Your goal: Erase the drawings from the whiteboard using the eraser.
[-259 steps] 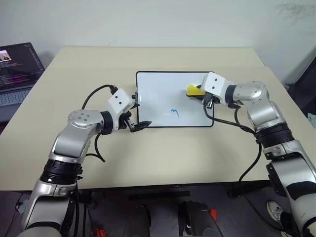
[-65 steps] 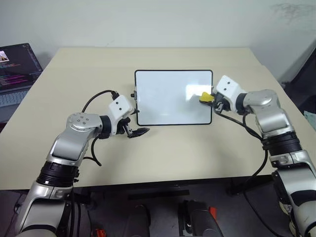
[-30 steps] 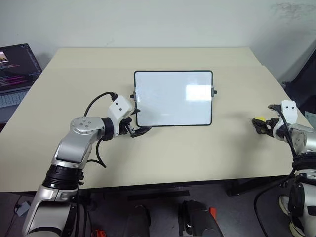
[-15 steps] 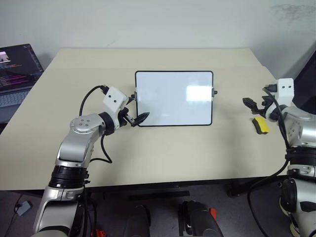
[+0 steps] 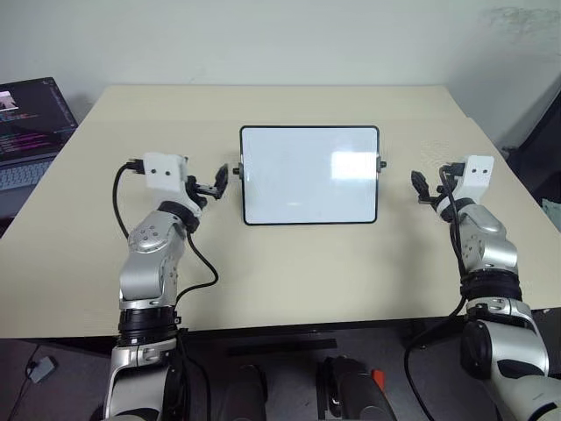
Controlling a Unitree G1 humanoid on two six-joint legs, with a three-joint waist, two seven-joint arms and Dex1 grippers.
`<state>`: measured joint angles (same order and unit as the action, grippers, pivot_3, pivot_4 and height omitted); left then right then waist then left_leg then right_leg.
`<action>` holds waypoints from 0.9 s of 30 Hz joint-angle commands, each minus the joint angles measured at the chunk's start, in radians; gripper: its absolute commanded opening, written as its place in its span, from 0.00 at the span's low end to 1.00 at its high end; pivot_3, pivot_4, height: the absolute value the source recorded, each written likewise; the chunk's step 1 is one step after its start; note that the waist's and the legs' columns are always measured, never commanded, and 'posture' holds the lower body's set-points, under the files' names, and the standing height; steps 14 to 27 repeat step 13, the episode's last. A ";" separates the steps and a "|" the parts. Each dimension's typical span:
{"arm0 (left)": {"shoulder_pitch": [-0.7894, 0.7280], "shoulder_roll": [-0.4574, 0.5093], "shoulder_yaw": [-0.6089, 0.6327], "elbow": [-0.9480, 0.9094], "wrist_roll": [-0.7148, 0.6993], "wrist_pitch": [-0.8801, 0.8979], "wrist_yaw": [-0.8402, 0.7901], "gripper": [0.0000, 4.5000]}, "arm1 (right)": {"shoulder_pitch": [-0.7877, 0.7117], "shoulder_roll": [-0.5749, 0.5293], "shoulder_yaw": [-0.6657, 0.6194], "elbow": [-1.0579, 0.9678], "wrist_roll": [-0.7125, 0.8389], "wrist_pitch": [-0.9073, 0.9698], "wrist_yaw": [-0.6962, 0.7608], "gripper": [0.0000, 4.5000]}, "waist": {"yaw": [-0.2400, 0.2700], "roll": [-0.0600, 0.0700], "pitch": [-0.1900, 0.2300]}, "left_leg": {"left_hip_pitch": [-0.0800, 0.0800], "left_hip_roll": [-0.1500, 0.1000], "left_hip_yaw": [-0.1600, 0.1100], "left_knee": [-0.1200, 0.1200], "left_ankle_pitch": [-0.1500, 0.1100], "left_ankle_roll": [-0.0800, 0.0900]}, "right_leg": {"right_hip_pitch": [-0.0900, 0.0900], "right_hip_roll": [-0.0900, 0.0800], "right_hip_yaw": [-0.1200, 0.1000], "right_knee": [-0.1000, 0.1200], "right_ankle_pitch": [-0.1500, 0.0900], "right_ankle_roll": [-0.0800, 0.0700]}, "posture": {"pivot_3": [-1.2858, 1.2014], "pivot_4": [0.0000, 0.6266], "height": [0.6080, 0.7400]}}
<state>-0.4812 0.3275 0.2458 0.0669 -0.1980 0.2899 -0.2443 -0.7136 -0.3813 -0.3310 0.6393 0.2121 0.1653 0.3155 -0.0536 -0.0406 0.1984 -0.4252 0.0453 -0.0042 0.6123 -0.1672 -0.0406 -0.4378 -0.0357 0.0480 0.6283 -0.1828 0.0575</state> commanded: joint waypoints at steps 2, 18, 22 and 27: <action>0.010 -0.020 0.007 0.101 0.017 -0.091 0.036 1.00 | 0.005 0.027 -0.013 0.013 0.025 -0.103 -0.010 0.99 | -0.001 0.000 0.000 | 0.000 0.000 0.000 0.000 0.000 0.000 | 0.000 0.000 0.000 0.000 0.000 0.000 | 0.52 0.24 1.00; -0.038 -0.050 0.035 0.312 0.021 -0.212 0.122 1.00 | 0.039 0.077 0.016 -0.008 0.021 -0.169 -0.024 0.99 | 0.000 0.000 0.000 | 0.000 0.000 0.000 0.000 0.000 0.000 | 0.000 0.000 0.000 0.000 0.001 0.001 | 0.52 0.24 1.00; -0.038 -0.050 0.035 0.312 0.021 -0.212 0.122 1.00 | 0.039 0.077 0.016 -0.008 0.021 -0.169 -0.024 0.99 | 0.000 0.000 0.000 | 0.000 0.000 0.000 0.000 0.000 0.000 | 0.000 0.000 0.000 0.000 0.001 0.001 | 0.52 0.24 1.00; -0.038 -0.050 0.035 0.312 0.021 -0.212 0.122 1.00 | 0.039 0.077 0.016 -0.008 0.021 -0.169 -0.024 0.99 | 0.000 0.000 0.000 | 0.000 0.000 0.000 0.000 0.000 0.000 | 0.000 0.000 0.000 0.000 0.001 0.001 | 0.52 0.24 1.00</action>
